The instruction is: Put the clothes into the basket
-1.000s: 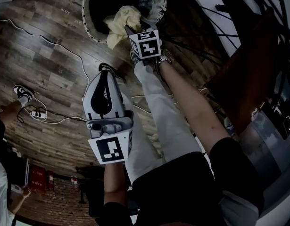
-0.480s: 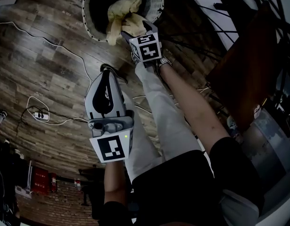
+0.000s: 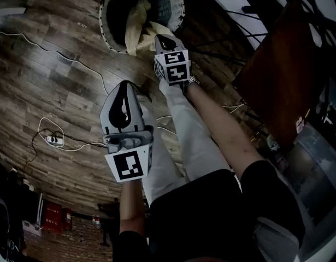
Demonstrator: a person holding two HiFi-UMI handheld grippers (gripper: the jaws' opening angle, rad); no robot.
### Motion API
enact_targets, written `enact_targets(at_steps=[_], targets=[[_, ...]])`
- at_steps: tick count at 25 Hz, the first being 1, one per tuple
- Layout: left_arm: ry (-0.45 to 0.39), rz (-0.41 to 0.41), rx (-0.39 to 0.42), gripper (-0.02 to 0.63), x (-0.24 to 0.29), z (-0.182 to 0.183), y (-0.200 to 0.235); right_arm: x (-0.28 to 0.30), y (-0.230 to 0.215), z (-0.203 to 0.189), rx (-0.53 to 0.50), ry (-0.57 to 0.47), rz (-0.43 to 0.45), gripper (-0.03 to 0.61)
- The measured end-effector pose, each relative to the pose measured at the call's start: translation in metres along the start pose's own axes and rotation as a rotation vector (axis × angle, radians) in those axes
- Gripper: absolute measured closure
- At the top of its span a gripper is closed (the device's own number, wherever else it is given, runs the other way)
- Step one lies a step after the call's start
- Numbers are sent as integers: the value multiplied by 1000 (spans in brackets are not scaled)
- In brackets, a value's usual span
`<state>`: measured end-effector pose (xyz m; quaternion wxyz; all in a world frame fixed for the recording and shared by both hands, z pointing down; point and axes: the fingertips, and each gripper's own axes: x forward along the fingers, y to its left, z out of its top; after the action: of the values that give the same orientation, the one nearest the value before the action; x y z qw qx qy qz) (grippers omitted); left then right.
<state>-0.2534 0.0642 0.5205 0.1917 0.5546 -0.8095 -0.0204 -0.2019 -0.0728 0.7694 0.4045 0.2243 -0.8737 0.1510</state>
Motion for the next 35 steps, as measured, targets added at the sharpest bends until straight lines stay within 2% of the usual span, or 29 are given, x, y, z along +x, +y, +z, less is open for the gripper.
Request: enact_targets(at_steps=[4, 7, 10, 17, 21, 26, 30, 35], targets=[[9, -6, 4, 600, -10, 12, -2, -29, 6, 17, 39, -30, -3, 569], [-31, -12, 13, 600, -17, 34, -6, -59, 16, 34, 51, -76, 6, 569], [-10, -19, 32, 600, -26, 45, -11, -90, 29, 57, 47, -135, 20, 569], [-25, -90, 53, 600, -44, 86, -35, -176, 58, 112, 58, -278, 56, 569], [-71, -124, 95, 600, -47, 119, -47, -228, 70, 154, 57, -384, 77, 569], [-85, -163, 118, 600, -74, 160, -61, -316, 100, 198, 18, -495, 146, 569], [-141, -177, 112, 600, -99, 201, -68, -385, 125, 234, 31, -586, 228, 569], [-186, -206, 89, 600, -135, 233, -84, -459, 145, 260, 37, -680, 256, 569]])
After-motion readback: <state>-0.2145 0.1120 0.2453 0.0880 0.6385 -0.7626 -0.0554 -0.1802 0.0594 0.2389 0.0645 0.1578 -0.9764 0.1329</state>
